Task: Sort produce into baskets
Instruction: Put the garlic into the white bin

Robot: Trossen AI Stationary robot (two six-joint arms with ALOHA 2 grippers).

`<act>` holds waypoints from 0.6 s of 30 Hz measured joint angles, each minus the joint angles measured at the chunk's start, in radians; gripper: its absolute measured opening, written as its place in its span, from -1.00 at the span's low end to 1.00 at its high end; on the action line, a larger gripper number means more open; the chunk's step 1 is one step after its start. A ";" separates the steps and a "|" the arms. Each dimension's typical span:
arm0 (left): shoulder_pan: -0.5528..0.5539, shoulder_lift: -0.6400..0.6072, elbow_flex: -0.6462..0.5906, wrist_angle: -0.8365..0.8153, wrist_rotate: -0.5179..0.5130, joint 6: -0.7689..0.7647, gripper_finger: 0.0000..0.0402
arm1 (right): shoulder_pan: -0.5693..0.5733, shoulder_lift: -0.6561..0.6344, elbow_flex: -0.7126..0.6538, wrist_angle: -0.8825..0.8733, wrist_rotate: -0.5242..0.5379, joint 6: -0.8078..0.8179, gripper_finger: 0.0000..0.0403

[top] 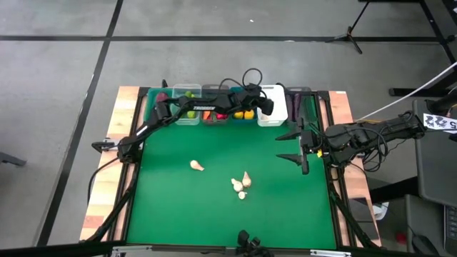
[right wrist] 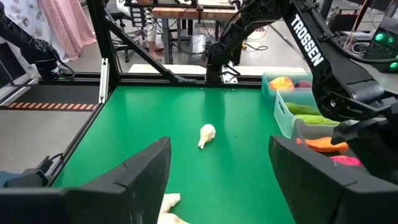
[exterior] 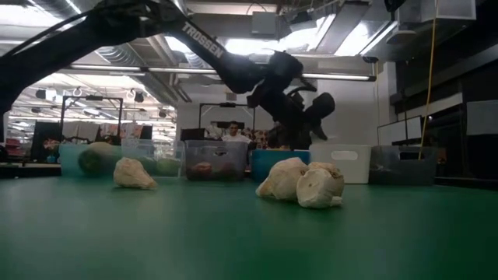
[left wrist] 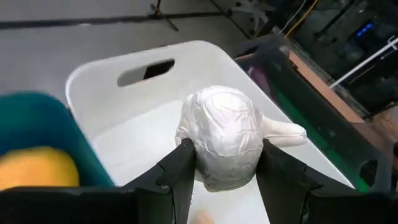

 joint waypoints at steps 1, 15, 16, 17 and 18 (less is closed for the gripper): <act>0.000 0.009 0.000 0.007 0.001 -0.009 -0.28 | 0.000 0.000 0.000 -0.001 0.000 0.000 0.33; -0.001 0.039 0.000 0.015 0.022 0.005 -0.18 | 0.000 0.000 0.000 -0.007 -0.022 0.016 0.33; -0.001 0.039 0.000 0.018 0.022 0.020 -0.14 | 0.000 0.000 0.000 -0.007 -0.027 0.017 0.33; -0.002 0.039 0.000 0.026 0.022 0.037 -0.10 | 0.000 0.000 0.000 -0.007 -0.031 0.017 0.33; -0.004 0.039 0.000 0.032 0.022 0.052 -0.07 | 0.000 0.000 0.000 -0.007 -0.034 0.017 0.33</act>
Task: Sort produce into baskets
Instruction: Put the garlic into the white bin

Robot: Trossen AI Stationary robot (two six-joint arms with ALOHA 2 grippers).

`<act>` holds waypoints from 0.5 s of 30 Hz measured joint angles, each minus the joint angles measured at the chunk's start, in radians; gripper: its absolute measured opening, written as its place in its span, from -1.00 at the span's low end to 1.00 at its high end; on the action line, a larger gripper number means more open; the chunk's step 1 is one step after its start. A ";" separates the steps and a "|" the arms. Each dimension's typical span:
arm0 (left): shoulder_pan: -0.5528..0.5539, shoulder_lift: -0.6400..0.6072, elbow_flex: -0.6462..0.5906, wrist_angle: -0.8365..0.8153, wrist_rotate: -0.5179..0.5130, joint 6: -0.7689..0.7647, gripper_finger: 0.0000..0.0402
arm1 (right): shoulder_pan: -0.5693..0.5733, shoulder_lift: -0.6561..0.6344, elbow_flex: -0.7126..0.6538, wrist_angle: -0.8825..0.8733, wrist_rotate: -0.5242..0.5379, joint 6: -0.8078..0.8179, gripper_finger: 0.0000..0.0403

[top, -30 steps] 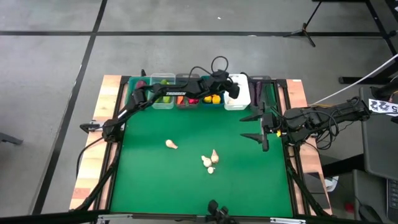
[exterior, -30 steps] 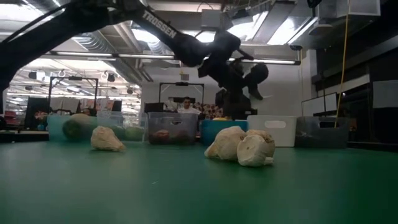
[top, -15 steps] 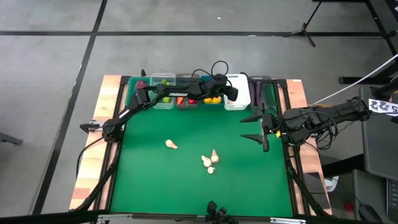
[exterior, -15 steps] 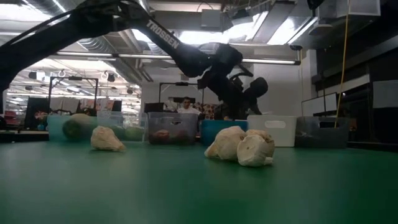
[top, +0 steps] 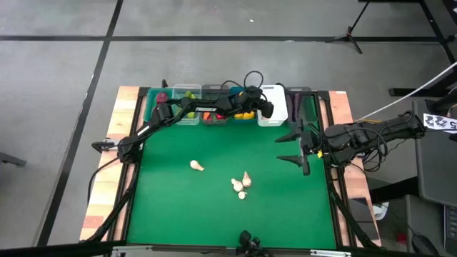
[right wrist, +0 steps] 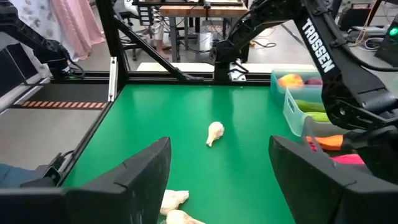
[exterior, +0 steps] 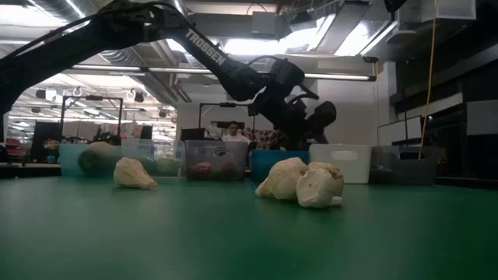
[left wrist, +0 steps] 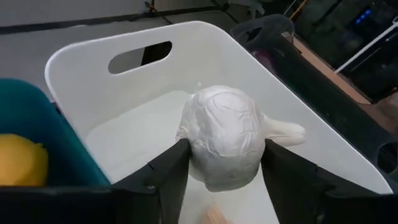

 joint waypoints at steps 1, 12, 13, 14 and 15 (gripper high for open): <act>-0.002 0.000 0.000 0.001 0.000 0.007 -0.03 | 0.000 0.000 0.000 0.000 0.000 0.000 0.33; -0.011 0.000 0.000 0.002 0.036 0.105 0.36 | 0.000 0.000 0.000 -0.003 0.000 0.000 0.33; -0.013 0.000 0.000 0.003 0.036 0.105 0.38 | 0.000 0.000 0.000 -0.003 0.000 0.000 0.33; -0.015 0.000 0.000 0.003 0.037 0.105 0.39 | 0.000 0.000 0.000 -0.003 0.000 0.000 0.33; -0.017 0.000 0.004 0.000 0.043 0.106 0.40 | 0.000 0.000 0.000 -0.002 0.000 0.000 0.33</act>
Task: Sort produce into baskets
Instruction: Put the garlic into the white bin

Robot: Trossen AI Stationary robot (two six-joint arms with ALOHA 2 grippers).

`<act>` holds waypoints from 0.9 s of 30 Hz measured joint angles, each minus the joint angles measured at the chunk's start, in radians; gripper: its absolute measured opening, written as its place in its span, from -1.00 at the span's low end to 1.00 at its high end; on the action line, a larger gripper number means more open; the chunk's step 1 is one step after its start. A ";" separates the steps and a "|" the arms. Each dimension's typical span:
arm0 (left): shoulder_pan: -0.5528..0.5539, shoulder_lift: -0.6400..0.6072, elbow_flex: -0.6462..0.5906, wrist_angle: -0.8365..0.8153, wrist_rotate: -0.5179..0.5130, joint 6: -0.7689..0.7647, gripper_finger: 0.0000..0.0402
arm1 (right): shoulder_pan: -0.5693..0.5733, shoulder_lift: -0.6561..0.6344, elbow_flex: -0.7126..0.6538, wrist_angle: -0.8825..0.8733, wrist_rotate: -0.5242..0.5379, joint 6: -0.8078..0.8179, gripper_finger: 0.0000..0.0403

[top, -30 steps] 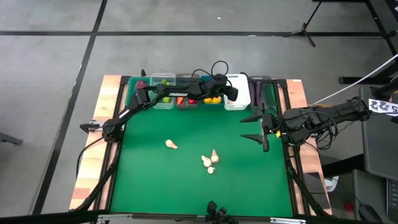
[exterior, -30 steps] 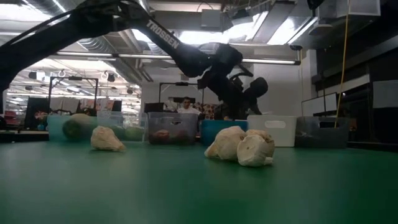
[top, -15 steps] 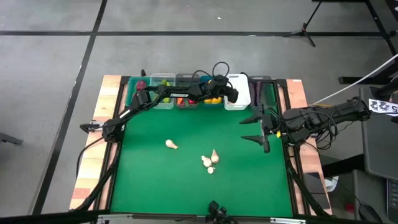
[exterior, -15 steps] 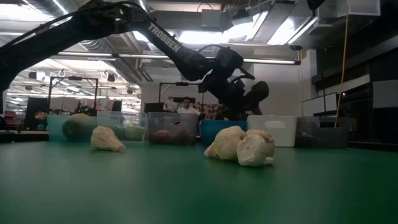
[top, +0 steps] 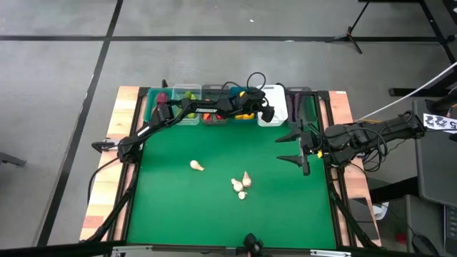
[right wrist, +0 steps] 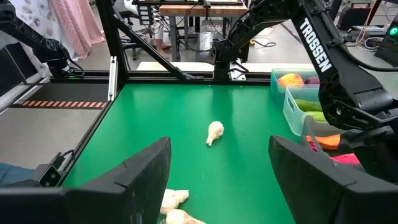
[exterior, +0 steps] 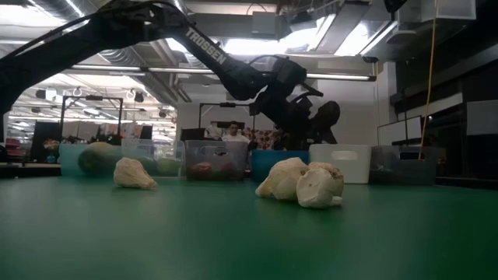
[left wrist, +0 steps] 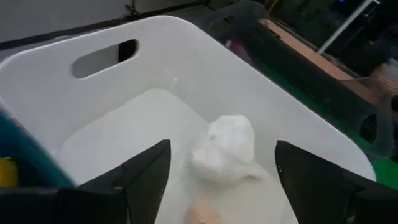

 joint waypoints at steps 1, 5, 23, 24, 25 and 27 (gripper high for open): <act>-0.001 -0.001 0.010 -0.007 0.017 0.007 0.40 | 0.000 0.000 0.000 0.000 0.000 0.000 0.33; -0.028 -0.045 0.028 -0.019 0.095 0.059 0.41 | 0.000 0.000 0.000 0.000 0.000 0.007 0.33; -0.221 -0.673 -0.020 -0.726 0.014 0.507 0.41 | -0.001 0.000 0.000 -0.010 -0.017 0.008 0.33; -0.234 -0.708 -0.024 -0.755 -0.002 0.515 0.41 | -0.001 0.000 0.000 -0.012 -0.017 0.008 0.33; -0.246 -0.738 -0.031 -0.787 -0.017 0.520 0.41 | -0.001 0.000 0.000 -0.008 -0.017 0.007 0.33; -0.276 -0.800 -0.061 -0.812 -0.027 0.523 0.41 | -0.001 0.000 0.000 -0.010 -0.017 0.004 0.33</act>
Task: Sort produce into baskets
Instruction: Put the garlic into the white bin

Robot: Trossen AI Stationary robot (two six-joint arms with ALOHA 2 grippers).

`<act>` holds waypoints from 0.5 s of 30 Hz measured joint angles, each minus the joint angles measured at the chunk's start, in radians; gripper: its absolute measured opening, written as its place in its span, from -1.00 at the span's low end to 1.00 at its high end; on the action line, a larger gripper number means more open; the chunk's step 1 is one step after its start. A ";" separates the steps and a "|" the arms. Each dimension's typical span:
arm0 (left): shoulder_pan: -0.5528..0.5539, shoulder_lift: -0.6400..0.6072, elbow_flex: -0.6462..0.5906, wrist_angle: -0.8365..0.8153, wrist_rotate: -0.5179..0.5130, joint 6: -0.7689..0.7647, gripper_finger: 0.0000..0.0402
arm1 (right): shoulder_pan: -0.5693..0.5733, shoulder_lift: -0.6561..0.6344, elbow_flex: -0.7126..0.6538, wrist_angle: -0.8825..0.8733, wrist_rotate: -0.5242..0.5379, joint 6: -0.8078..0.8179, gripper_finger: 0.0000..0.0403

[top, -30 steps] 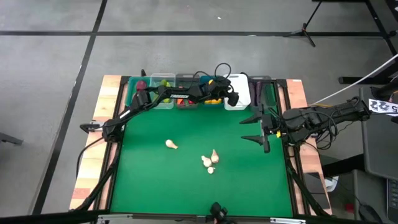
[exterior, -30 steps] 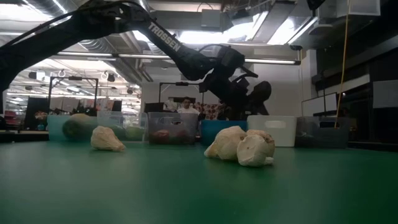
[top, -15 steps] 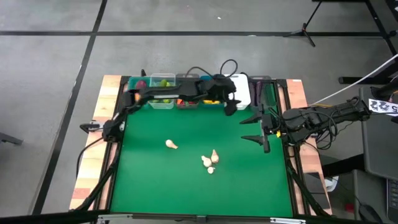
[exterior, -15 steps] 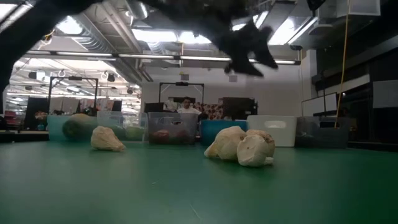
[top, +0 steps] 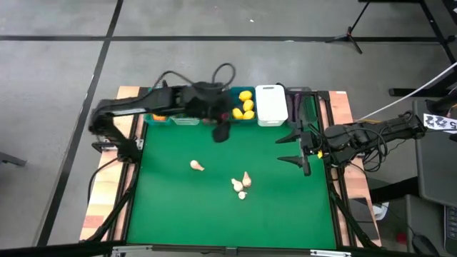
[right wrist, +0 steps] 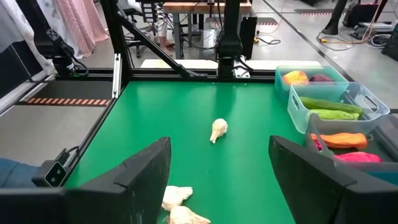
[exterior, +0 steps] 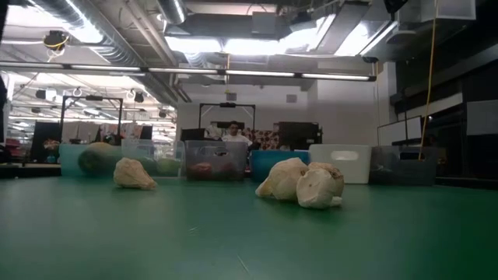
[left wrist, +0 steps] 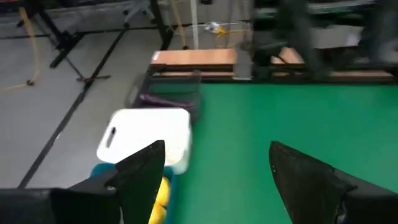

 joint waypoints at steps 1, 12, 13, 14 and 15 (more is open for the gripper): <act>-0.017 -0.024 -0.025 -0.008 -0.001 0.000 0.41 | 0.000 0.000 0.000 0.000 0.000 -0.001 0.33; -0.188 -0.325 -0.498 0.095 -0.052 -0.112 0.41 | 0.000 0.000 0.000 -0.002 0.000 -0.007 0.33; -0.202 -0.345 -0.547 0.120 -0.054 -0.127 0.41 | 0.000 0.000 0.000 0.002 0.000 -0.007 0.33; -0.216 -0.364 -0.593 0.147 -0.056 -0.141 0.41 | 0.000 0.000 0.000 0.000 0.000 -0.007 0.33; -0.226 -0.383 -0.639 0.178 -0.061 -0.154 0.41 | 0.000 0.000 0.000 0.000 0.000 -0.007 0.33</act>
